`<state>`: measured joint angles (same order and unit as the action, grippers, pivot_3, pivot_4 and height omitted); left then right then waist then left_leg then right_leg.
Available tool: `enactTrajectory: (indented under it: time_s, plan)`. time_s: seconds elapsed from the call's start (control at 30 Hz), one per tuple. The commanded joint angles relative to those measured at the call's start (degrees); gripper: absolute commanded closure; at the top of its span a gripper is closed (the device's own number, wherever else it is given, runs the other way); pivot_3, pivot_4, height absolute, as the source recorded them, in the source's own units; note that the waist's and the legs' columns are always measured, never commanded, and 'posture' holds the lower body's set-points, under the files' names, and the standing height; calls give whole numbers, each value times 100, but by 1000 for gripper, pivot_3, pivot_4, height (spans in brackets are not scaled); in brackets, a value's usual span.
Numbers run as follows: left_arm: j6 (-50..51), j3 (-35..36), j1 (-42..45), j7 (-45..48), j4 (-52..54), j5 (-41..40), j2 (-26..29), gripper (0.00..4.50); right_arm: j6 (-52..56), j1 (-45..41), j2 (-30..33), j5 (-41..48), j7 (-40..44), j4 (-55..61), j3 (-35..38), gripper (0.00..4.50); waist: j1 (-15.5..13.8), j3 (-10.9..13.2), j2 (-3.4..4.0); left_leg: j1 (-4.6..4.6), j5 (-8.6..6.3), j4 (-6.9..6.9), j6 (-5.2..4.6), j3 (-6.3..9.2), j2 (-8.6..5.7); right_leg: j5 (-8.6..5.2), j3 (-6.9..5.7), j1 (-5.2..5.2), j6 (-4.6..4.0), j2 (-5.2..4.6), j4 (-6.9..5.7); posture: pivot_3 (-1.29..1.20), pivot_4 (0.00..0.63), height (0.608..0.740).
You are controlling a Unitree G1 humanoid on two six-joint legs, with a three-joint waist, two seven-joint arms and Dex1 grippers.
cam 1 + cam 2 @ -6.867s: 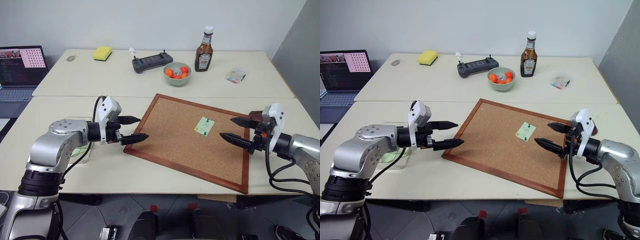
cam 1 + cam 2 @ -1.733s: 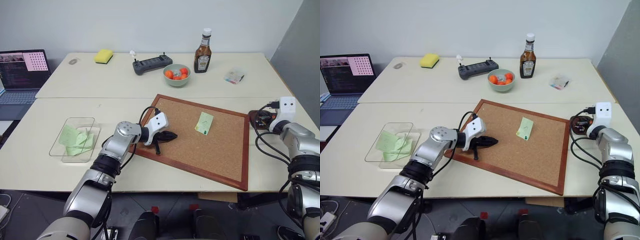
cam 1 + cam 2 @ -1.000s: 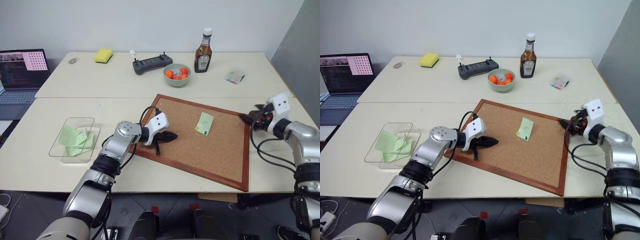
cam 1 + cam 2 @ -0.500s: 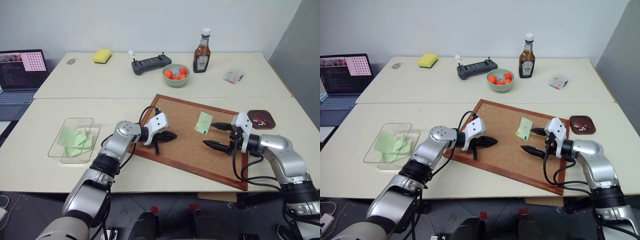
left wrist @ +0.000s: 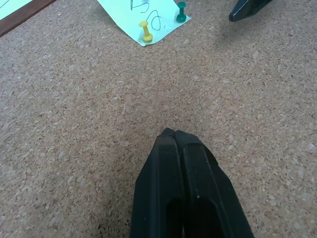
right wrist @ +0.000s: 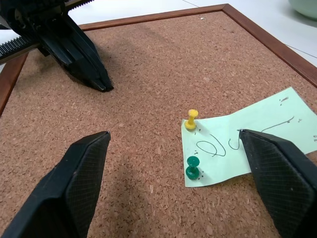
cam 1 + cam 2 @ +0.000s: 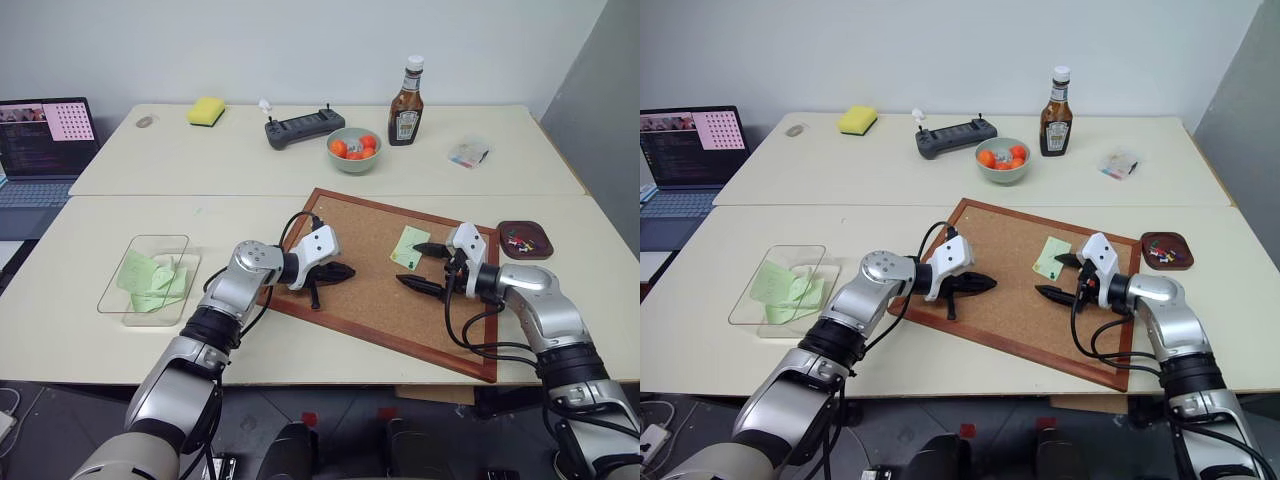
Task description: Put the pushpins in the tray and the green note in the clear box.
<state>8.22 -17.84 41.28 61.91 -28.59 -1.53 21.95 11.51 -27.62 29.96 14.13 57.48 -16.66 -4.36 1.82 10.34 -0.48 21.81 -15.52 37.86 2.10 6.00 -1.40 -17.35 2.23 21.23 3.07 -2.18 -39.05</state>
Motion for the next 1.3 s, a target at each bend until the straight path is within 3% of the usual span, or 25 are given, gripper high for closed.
enactTrajectory:
  time_s: [0.03,0.4,0.67,1.3]
  plan:
    - [128,-153,-159,-68,-126,284,95,4500,-123,-110,-15,-22,62,18,21,948,0,0,0,0,0,0,0,0,0,0,0,0,0,0,0,0,150,740]
    - [135,-165,-123,-47,-107,278,83,4500,-472,-168,31,-487,-96,-310,-145,3022,1,0,0,1,0,0,0,-1,0,0,1,2,0,0,0,0,150,740]
    - [140,-175,-125,-42,-90,277,76,4500,-331,-299,-52,-361,-159,-453,21,4466,2,0,0,1,0,0,0,-1,0,0,2,2,0,0,0,0,150,740]
    - [106,-229,-122,-41,-129,287,23,4500,577,-178,96,476,-270,591,673,4466,-2,0,0,7,0,0,0,2,-1,1,0,6,-1,-1,0,0,150,740]
